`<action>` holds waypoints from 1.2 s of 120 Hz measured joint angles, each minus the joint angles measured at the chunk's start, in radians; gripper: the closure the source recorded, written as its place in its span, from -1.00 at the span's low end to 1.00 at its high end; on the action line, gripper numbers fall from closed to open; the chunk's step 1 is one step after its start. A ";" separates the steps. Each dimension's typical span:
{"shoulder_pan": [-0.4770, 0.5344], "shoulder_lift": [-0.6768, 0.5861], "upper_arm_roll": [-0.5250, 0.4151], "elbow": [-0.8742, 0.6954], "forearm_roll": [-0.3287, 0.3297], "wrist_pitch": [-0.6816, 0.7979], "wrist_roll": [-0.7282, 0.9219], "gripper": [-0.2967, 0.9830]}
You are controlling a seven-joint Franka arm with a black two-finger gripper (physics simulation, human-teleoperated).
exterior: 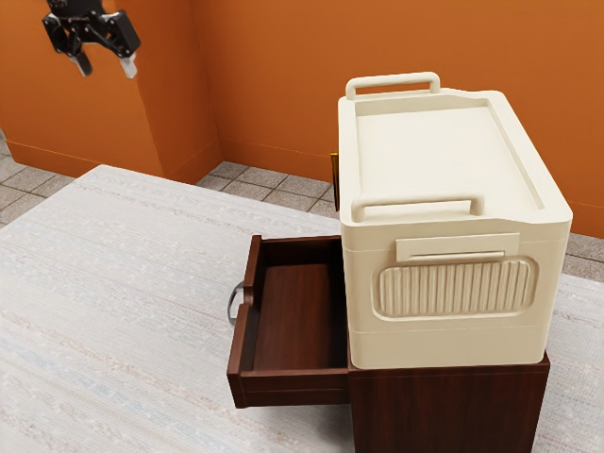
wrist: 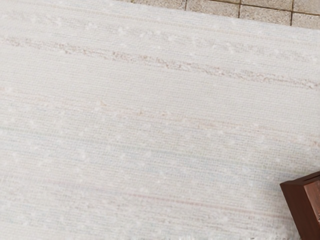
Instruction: Push the drawer handle with one arm to close the drawer
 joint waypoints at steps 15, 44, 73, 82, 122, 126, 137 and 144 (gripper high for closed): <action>-0.004 0.002 0.003 0.006 -0.012 -0.023 0.047 -0.51; -0.082 -0.497 -0.024 -0.163 0.015 -0.047 0.152 -0.50; -0.248 -0.860 -0.048 -0.652 0.208 -0.067 0.245 -0.50; -0.287 -0.893 0.015 -0.728 0.246 -0.080 0.255 -0.50; -0.415 -1.070 0.095 -1.073 0.358 -0.027 0.296 -0.50; -0.416 -1.105 0.124 -1.114 0.367 -0.004 0.306 -0.50; -0.414 -1.177 0.181 -1.179 0.381 0.058 0.337 -0.50; -0.412 -1.184 0.192 -1.190 0.388 0.087 0.356 -0.50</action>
